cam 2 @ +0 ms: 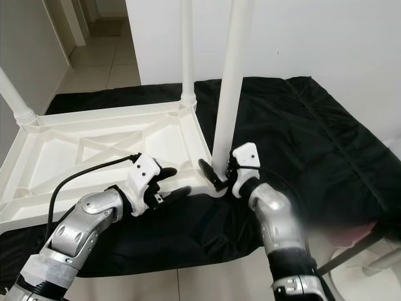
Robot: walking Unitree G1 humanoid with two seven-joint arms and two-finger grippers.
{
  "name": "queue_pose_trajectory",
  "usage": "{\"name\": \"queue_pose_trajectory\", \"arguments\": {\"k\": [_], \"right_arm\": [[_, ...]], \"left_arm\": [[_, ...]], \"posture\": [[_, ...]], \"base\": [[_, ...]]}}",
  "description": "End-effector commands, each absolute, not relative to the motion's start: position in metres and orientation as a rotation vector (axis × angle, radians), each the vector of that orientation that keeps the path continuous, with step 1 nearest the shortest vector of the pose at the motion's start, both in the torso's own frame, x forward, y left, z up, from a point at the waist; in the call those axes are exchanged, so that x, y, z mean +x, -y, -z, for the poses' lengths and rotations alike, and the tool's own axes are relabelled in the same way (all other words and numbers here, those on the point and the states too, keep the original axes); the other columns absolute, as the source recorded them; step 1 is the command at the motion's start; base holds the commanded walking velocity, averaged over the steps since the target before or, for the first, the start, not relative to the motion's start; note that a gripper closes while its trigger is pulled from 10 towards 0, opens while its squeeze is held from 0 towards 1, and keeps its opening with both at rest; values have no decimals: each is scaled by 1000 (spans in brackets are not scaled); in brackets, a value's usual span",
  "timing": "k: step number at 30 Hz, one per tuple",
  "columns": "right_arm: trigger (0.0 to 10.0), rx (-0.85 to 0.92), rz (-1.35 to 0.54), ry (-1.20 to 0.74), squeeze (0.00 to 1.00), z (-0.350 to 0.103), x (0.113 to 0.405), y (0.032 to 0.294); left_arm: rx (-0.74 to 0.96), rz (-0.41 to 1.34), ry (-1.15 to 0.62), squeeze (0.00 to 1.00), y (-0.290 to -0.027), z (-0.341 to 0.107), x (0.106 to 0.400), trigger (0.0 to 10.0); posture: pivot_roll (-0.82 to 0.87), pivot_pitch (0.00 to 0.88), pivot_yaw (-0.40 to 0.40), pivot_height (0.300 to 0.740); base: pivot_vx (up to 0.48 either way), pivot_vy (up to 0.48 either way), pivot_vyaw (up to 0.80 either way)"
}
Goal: Building children table
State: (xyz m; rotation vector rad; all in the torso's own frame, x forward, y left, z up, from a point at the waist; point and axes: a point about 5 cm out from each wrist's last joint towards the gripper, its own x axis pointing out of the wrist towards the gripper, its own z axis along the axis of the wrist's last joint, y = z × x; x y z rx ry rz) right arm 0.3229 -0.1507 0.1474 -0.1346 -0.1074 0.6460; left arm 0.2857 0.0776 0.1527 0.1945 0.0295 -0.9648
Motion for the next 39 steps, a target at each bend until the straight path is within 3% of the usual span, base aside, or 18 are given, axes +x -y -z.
{"name": "queue_pose_trajectory", "arguments": {"k": [1, 4, 6, 7, 17, 18, 20, 21, 39], "right_arm": [[9098, -144, -686, 88, 0, -142, 324, 149], [9098, -156, -696, 82, 0, -141, 325, 149], [392, -172, -732, 72, 0, -138, 328, 150], [0, -175, -746, 70, 0, -136, 329, 151], [0, -175, -758, 57, 0, -129, 327, 157], [2627, -168, -751, 51, 0, -126, 326, 157], [2627, -163, -747, 48, 0, -125, 325, 158], [10000, -154, -747, 46, 0, -123, 324, 158], [10000, -110, -426, 0, 0, -110, 309, 151]], "left_arm": [[201, 951, -30, 0, -79, -153, 287, 10000], [201, 951, -30, 0, -78, -153, 287, 10000], [196, 960, -34, 0, -77, -151, 286, 10000], [196, 965, -36, 0, -76, -151, 285, 10000], [194, 969, -50, 0, -77, -148, 284, 10000], [194, 975, -53, 0, -77, -148, 284, 10000], [195, 979, -54, 0, -76, -147, 283, 10000], [196, 981, -55, 0, -77, -147, 282, 10000], [191, 1007, -84, 0, -77, -142, 275, 10000]], "posture": [[-53, 0, 14, 740], [-53, 0, 14, 740], [-50, 0, 20, 740], [-51, 0, 21, 740], [-53, 0, 26, 740], [-55, 0, 29, 740], [-55, 0, 29, 740], [-57, 0, 33, 740], [-68, 0, 38, 740]], "base": [[0, 0, 0], [0, 0, 0], [0, 0, 0], [0, 0, 0], [0, 0, 0], [0, 0, 0], [0, 0, 0], [0, 0, 0], [0, 0, 0]]}}
